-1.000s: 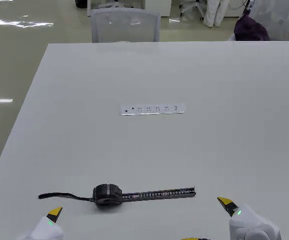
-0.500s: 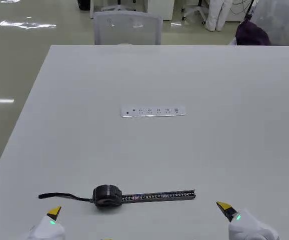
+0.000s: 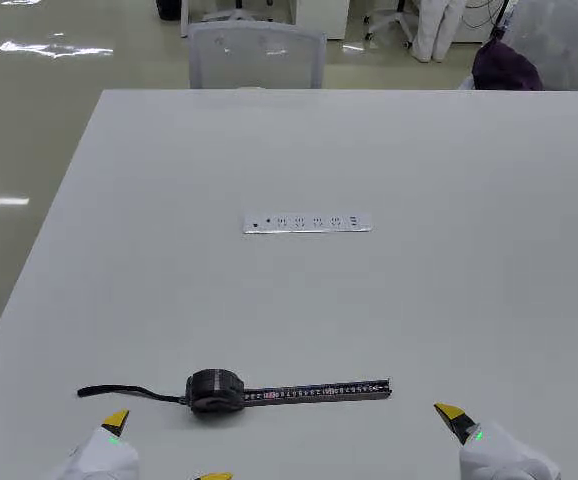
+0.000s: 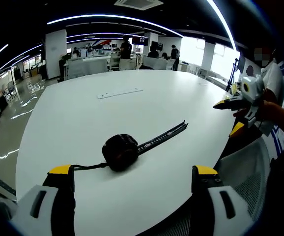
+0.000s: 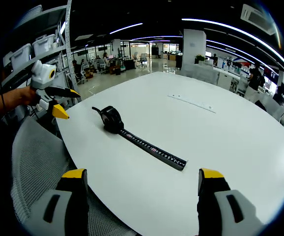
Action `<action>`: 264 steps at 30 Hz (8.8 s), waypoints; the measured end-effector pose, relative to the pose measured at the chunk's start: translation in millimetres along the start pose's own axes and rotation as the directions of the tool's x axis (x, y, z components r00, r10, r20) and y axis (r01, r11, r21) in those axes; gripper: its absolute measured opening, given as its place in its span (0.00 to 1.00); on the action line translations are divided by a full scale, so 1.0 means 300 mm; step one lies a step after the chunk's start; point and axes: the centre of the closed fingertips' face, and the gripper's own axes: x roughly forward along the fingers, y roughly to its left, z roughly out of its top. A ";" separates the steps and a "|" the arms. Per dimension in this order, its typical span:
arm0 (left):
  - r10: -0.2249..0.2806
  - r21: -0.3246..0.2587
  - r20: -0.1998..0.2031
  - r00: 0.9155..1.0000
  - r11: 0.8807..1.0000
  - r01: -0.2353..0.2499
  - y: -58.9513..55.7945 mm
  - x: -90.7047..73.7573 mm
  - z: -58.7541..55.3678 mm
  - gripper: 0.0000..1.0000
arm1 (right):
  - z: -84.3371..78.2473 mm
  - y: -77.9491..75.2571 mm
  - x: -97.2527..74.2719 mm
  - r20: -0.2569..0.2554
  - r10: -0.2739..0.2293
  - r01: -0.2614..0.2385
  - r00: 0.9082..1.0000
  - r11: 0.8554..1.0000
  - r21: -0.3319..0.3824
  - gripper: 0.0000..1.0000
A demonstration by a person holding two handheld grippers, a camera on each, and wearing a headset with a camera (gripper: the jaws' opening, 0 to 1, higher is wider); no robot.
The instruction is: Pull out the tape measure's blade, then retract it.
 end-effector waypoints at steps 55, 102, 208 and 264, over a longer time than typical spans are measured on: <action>0.180 -0.183 0.017 0.983 0.968 -0.174 0.003 0.242 -0.053 0.83 | -0.036 -0.204 0.192 -0.062 0.272 -0.278 0.960 0.927 -0.251 0.71; 0.287 -0.322 0.017 0.958 0.908 -0.267 0.048 0.420 -0.054 0.75 | -0.178 -0.337 0.415 -0.279 0.423 -0.505 0.862 0.759 -0.410 0.28; 0.360 -0.404 -0.059 0.931 0.844 -0.352 0.096 0.438 -0.068 0.58 | -0.179 -0.311 0.423 -0.266 0.450 -0.523 0.853 0.734 -0.434 0.13; 0.312 -0.425 -0.052 0.949 0.853 -0.304 0.099 0.439 -0.069 0.56 | -0.120 -0.245 0.484 -0.263 0.472 -0.540 0.842 0.713 -0.448 0.13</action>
